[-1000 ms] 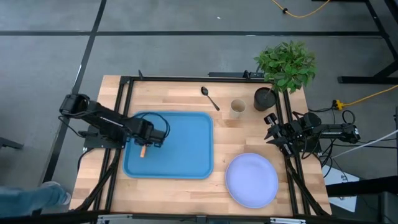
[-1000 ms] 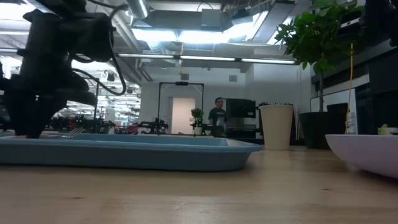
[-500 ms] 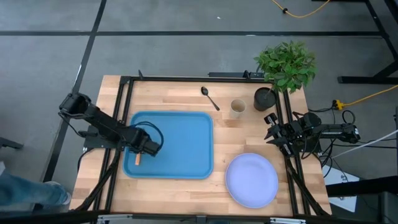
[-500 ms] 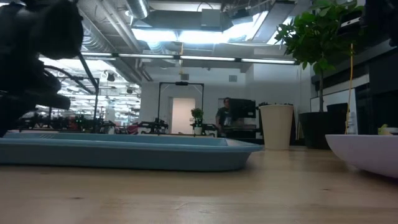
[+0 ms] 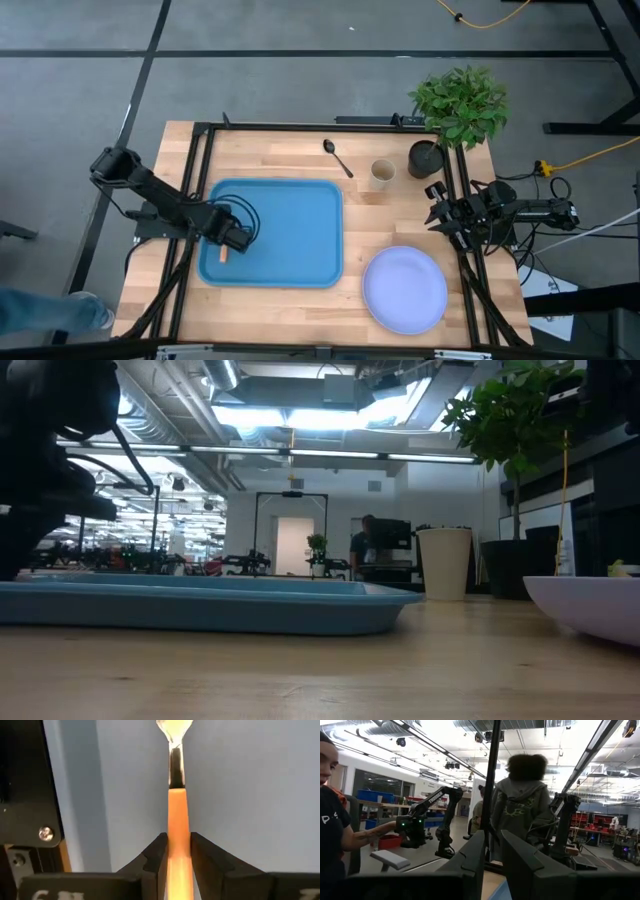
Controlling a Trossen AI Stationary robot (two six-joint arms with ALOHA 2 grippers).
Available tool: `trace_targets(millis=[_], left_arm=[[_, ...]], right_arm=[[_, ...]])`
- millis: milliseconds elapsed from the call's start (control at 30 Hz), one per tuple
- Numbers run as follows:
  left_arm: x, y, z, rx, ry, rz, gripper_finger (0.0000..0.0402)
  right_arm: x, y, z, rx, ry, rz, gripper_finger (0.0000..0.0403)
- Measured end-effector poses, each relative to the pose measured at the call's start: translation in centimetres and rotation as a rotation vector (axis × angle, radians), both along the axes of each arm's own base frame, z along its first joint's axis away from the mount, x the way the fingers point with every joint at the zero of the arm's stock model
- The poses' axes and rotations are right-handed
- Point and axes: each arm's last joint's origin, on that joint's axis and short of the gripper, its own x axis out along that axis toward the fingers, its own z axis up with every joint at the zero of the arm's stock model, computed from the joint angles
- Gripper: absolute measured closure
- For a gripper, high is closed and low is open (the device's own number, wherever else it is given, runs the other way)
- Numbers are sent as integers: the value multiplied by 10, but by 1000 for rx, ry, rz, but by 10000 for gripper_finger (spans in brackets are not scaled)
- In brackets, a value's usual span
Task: Pick and place plate/cup/fork/spoon on tray
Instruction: Put the orange fork on the blue tray
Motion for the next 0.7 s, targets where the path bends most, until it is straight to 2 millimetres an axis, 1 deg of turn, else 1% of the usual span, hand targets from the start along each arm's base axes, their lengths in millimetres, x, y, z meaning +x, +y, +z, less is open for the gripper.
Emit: trace_targets(millis=[133,433,600,700], left_arm=[[-3,1,0,12,32,1,320],[-3,1,1,2,31,2,322],[5,-3,12,-36,2,13,322],[13,-5,24,-2,-45,-16,322]], right_arm=[[0,0,-1,-1,10,0,336],[1,0,-2,-3,24,-1,336],[1,0,-2,-3,24,-1,336],[1,0,-2,-3,24,-1,336]])
